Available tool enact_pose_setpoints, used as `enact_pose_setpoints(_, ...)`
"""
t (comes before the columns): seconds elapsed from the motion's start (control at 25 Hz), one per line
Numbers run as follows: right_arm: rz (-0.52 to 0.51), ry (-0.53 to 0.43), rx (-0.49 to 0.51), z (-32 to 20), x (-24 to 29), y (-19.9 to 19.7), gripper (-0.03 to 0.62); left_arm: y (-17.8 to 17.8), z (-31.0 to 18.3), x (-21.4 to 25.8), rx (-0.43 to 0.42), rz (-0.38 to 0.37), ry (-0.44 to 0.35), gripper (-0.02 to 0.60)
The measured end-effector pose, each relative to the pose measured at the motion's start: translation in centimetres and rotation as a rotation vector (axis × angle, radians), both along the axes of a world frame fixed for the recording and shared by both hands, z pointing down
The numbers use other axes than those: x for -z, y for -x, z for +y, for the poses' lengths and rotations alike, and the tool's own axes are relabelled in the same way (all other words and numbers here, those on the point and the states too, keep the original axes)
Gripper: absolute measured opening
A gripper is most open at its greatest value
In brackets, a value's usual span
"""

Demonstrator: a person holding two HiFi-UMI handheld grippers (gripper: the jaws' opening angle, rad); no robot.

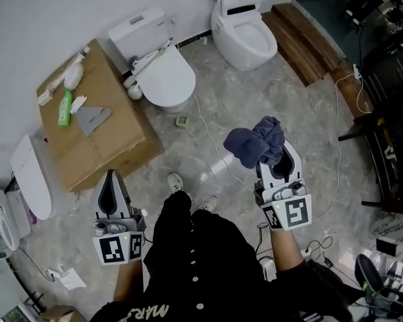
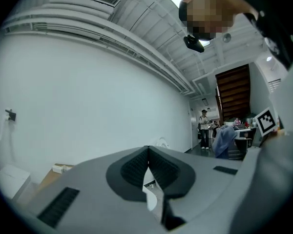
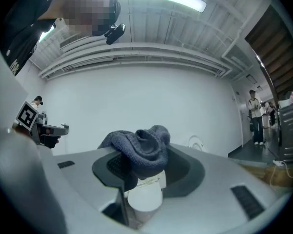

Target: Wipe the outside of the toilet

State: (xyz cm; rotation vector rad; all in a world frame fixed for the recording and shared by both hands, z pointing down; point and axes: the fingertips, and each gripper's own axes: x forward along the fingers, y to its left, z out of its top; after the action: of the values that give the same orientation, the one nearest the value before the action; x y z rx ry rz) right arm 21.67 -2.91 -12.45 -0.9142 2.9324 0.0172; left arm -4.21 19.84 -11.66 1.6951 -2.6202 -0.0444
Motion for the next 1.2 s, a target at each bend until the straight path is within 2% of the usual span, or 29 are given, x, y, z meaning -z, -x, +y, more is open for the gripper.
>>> enact_pose_setpoints(0.36,0.033,-0.007,0.059,-3.8,0.0,7.6,0.169,5.4,-4.9,-0.6,0.000,0.016,-0.031,0.009)
enact_pose_setpoints(0.48,0.042,-0.011,0.064,-5.5,-0.4,10.2,0.169,7.0,-7.1,-1.0,-0.023,0.006,-0.024,0.011)
enact_pose_setpoints(0.64,0.059,0.002,0.073,-7.5,-2.1,12.8,0.167,8.8,-9.3,-2.4,-0.033,0.032,-0.011,0.009)
enact_pose_setpoints(0.92,0.067,0.019,0.069,-9.9,-7.9,14.9,0.167,7.5,-11.9,-6.2,-0.103,-0.015,0.007,0.009)
enact_pose_setpoints(1.08,0.057,0.027,0.064,-10.9,-12.9,15.6,0.167,6.8,-13.7,-10.4,-0.159,-0.004,-0.014,0.009)
enact_pose_setpoints(1.2,0.052,0.034,0.066,-11.6,-16.9,16.1,0.168,6.8,-14.7,-14.5,-0.161,-0.010,0.032,0.009)
